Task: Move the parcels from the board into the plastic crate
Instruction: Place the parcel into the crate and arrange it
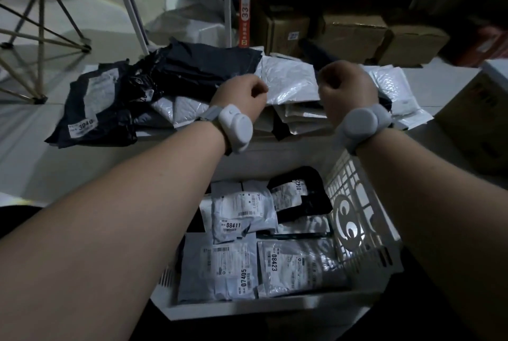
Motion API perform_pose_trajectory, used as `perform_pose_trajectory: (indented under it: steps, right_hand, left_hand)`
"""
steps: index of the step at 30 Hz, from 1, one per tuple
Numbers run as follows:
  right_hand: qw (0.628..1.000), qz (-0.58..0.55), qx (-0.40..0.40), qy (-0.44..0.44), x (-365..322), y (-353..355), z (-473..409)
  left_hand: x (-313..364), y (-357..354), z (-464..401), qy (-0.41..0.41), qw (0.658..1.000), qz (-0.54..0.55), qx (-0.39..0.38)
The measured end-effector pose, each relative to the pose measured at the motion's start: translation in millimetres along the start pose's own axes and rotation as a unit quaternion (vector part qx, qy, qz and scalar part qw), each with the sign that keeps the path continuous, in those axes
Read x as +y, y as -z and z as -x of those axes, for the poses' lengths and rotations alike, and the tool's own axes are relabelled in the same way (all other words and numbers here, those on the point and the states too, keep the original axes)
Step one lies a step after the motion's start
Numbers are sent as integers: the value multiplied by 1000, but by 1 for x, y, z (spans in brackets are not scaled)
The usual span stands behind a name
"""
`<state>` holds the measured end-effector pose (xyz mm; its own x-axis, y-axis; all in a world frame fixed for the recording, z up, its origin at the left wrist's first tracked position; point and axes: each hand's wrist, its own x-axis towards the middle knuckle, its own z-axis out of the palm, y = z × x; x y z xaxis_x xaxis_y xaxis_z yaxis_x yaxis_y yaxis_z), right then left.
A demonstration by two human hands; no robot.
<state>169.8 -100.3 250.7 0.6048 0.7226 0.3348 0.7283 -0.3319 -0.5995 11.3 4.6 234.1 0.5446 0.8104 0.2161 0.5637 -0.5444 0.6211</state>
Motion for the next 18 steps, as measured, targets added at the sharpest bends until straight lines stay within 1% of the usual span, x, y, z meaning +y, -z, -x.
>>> perform_pose_trajectory:
  steps: [2,4,7,11,13,15,18]
  right_hand:
    - [1000,28,-3,-13,9,4,-11]
    - [997,62,-27,-29,22,4,-21]
    - [990,108,-77,-48,40,-4,-30]
    - [983,106,-125,-81,45,-19,-36]
    - [982,114,-129,-77,47,-25,-35]
    - [983,103,-135,-71,46,-32,-32]
    - [982,101,-142,-72,44,-42,-28]
  left_hand:
    - [3,-1,-11,3,1000,-30,5]
    - [9,-7,-24,25,998,-52,-2]
    - [19,-18,-40,82,993,-62,-49]
    - [31,-30,-52,131,983,-53,-116]
    - [33,-39,-51,140,981,-43,-128]
    - [31,-47,-50,131,980,-57,-136]
    - [30,-52,-51,137,980,-62,-131]
